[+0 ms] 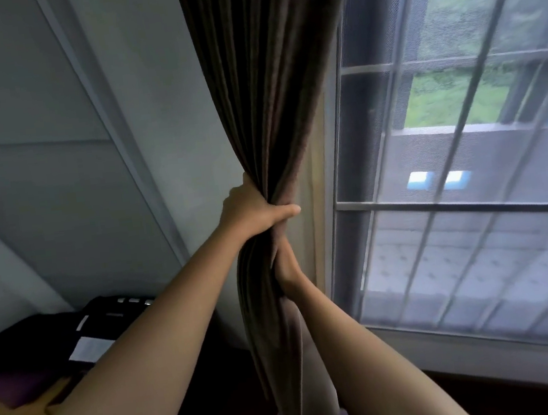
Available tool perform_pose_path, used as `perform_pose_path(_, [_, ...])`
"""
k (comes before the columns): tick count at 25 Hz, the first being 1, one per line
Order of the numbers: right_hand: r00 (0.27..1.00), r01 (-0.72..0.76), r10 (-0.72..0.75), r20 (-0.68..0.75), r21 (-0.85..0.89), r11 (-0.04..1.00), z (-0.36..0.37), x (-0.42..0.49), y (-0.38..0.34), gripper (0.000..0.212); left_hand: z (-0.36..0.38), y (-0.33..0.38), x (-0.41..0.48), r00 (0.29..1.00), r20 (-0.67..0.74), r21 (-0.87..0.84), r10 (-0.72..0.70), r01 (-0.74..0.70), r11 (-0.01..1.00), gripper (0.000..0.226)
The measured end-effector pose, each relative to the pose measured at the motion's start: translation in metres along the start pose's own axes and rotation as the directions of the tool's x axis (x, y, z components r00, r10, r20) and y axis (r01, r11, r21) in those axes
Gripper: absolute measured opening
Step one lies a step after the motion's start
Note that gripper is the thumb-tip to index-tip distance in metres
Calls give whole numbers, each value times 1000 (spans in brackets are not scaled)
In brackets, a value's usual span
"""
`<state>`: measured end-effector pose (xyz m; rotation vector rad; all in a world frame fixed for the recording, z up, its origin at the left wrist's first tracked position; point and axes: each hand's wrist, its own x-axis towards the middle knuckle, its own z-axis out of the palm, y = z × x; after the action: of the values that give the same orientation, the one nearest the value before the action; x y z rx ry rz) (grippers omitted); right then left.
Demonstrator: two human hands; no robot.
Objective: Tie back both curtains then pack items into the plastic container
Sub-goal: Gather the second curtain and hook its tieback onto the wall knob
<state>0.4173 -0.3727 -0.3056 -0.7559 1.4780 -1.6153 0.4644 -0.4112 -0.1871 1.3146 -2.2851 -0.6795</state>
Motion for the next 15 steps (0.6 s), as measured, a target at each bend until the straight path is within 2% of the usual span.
perform_pose_path(2, [987,34,-40,153,43,999,3,1,-7,33,-7,-5,8,1000,7,4,-15,15,1000,87])
perform_pose_path(4, [976,7,-30,216,103,995,8,3,-16,41,-12,-9,14,1000,-17,23,-18,19,1000,67])
perform_pose_path(5, [970,-45,22,240,93,995,11,5,-20,43,-14,-12,16,999,-43,24,-27,28,999,60])
perform_pose_path(8, [961,4,36,275,-143,990,15,22,-17,47,-22,-23,21,986,-153,11,-64,66,998,53])
perform_pose_path(10, [974,9,67,215,-334,943,8,44,2,50,-28,-31,23,974,-214,-3,-74,75,997,51])
perform_pose_path(13, [992,-72,118,38,-598,798,-18,81,32,45,-40,-43,25,967,-248,-3,-57,58,998,48])
perform_pose_path(15, [982,-74,177,69,-720,690,-30,106,40,37,-44,-52,23,959,-279,-1,-46,48,999,48])
